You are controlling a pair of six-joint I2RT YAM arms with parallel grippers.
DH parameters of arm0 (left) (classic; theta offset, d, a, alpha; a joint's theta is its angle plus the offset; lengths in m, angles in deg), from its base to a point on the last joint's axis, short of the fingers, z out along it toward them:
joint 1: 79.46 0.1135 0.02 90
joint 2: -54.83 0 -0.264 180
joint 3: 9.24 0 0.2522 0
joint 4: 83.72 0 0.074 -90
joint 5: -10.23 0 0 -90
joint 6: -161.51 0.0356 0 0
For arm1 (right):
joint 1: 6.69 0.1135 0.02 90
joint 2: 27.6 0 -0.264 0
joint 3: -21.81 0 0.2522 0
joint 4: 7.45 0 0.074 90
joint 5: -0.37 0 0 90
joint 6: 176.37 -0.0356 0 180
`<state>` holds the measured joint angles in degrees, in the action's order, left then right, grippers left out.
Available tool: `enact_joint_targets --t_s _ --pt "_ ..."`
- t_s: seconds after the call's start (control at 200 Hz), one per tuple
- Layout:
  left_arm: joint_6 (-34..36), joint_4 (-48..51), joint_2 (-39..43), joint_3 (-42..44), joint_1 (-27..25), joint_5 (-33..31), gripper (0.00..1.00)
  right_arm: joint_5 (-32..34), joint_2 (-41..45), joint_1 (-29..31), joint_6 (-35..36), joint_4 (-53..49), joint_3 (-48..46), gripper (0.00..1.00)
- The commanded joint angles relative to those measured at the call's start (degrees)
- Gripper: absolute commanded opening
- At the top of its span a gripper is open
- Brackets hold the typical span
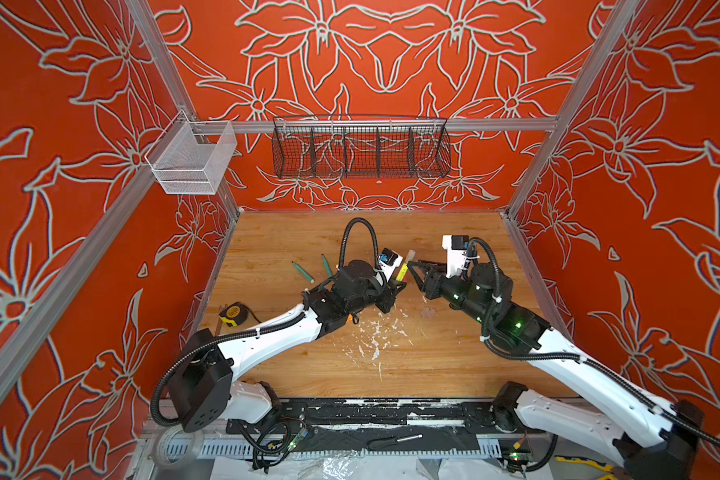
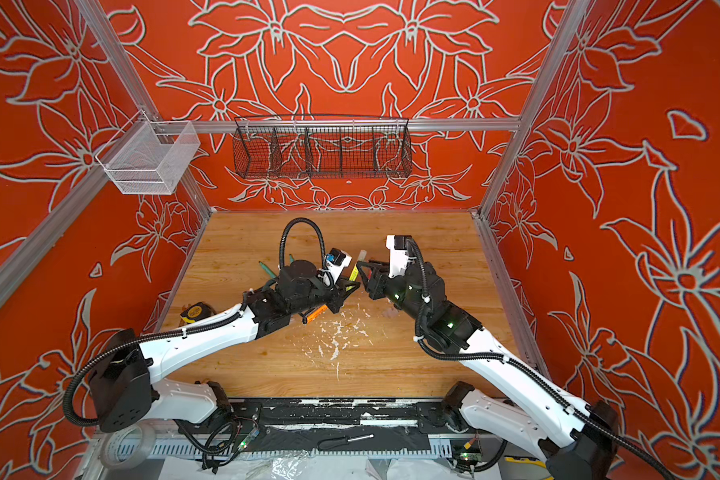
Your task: Insert the pens into the pen caps
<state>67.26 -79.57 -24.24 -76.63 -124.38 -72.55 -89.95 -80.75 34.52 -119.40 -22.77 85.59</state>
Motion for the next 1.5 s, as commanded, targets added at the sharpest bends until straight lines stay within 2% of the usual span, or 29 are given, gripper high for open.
enact_joint_targets --t_s 0.0,0.18,0.295,0.42,0.611,0.696,0.771,0.861,0.931,1.106,1.311,1.496 --pt "3.48 -1.83 0.27 0.1 0.37 -1.98 0.0 1.38 3.09 0.18 3.05 -9.04 3.31 0.42" --pt "5.18 -2.32 1.8 1.35 0.37 -2.35 0.0 5.46 5.69 0.12 3.97 -20.86 7.43 0.42" --pt "6.49 -2.93 2.42 1.84 0.37 -1.77 0.0 9.04 4.09 -0.01 7.43 -26.56 11.94 0.49" --pt "7.72 -4.62 2.51 3.02 0.37 -2.17 0.0 10.27 1.14 -0.08 10.19 -27.23 14.36 0.53" --pt "7.63 -5.46 3.69 3.22 0.39 -2.72 0.0 10.46 -3.3 -0.74 14.57 -21.67 15.73 0.54" --pt "7.77 -4.31 4.36 2.82 0.45 -3.14 0.0 10.88 -6.14 -1.24 12.65 -24.21 19.74 0.53" --pt "8.11 -3.7 4.62 2.8 0.41 -2.46 0.0 7.41 -7.44 -2.68 11.57 -24.36 22.41 0.49" --pt "8.45 -2.26 4.54 2.05 0.45 -1.69 0.0 0.02 -8.75 -5.29 9.58 -24.26 24.83 0.45" --pt "8.88 -1.82 4.39 1.79 0.45 -1.44 0.0 -4.95 -10.02 -6.96 7.96 -24.27 26.42 0.36" --pt "9.91 -2.5 4.81 2.2 0.45 -1.16 0.0 -16.38 -15.37 -8.69 4.69 -22.92 29.09 0.34" --pt "9.76 -1.57 5.73 1.46 0.5 -0.38 0.0 -17.79 -17.17 -8.67 1.88 -20.17 27.81 0.37" --pt "9.14 -1.93 6.29 1.43 0.54 -0.18 0.0 -14.7 -15.79 -8.67 0.88 -20.2 24.67 0.36"
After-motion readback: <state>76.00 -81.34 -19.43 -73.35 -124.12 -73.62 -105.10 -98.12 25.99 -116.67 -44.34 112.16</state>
